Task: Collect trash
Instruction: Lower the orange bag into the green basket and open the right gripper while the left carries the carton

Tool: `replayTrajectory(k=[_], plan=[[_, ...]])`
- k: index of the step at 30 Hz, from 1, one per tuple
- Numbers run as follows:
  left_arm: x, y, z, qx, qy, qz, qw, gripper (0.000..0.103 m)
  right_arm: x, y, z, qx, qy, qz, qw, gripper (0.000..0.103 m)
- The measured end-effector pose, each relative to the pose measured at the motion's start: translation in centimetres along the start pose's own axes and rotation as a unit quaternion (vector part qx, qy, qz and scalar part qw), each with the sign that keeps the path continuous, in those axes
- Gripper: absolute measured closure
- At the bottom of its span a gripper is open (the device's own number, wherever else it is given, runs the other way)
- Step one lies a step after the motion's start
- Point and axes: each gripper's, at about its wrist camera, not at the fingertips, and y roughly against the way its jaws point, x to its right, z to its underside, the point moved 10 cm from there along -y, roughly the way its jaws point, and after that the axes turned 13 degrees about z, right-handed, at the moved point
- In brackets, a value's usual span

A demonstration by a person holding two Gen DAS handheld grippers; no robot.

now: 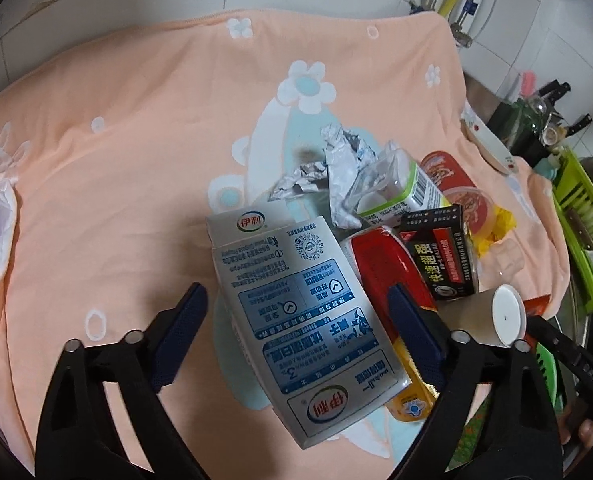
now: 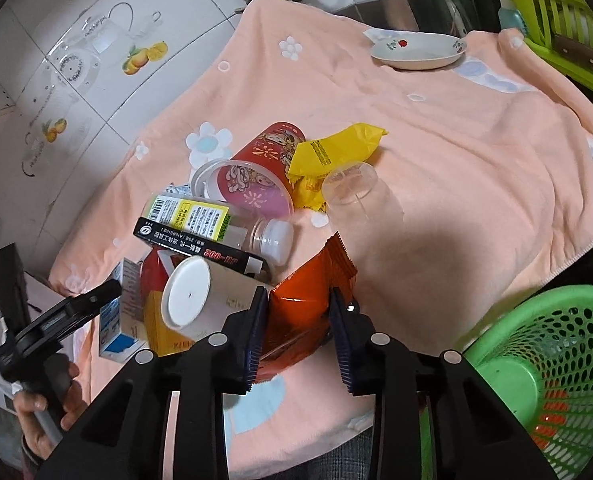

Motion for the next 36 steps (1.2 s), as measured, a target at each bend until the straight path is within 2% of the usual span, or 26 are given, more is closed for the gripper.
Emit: replayTrajectory(k=[1, 8, 21, 30, 36], plan=[[-0.1, -0.3, 0.1, -0.005, 0.0, 0.0, 1.0, 0.023, 0.1, 0.1, 0.2, 0.002, 0.001, -0.001, 1.0, 0.074], [-0.1, 0.0, 0.1, -0.003, -0.007, 0.0, 1.0, 0.027, 0.7, 1.2, 1.1, 0.011, -0.006, -0.015, 1.0, 0.075], [0.8, 3.1, 0.7, 0.019, -0.019, 0.042, 0.9988, 0.03, 1.8, 4.3, 1.5, 0.04, -0.032, -0.043, 0.998, 0.076], [3.1, 5.6, 1.5, 0.029, -0.041, 0.087, 0.995, 0.03, 4.7, 7.3, 2.5, 0.077, -0.024, -0.003, 0.997, 0.076], [6.4, 6.8, 2.3, 0.023, -0.064, 0.134, 0.9886, 0.03, 8.4, 7.7, 4.1, 0.08, -0.023, 0.054, 0.995, 0.076]])
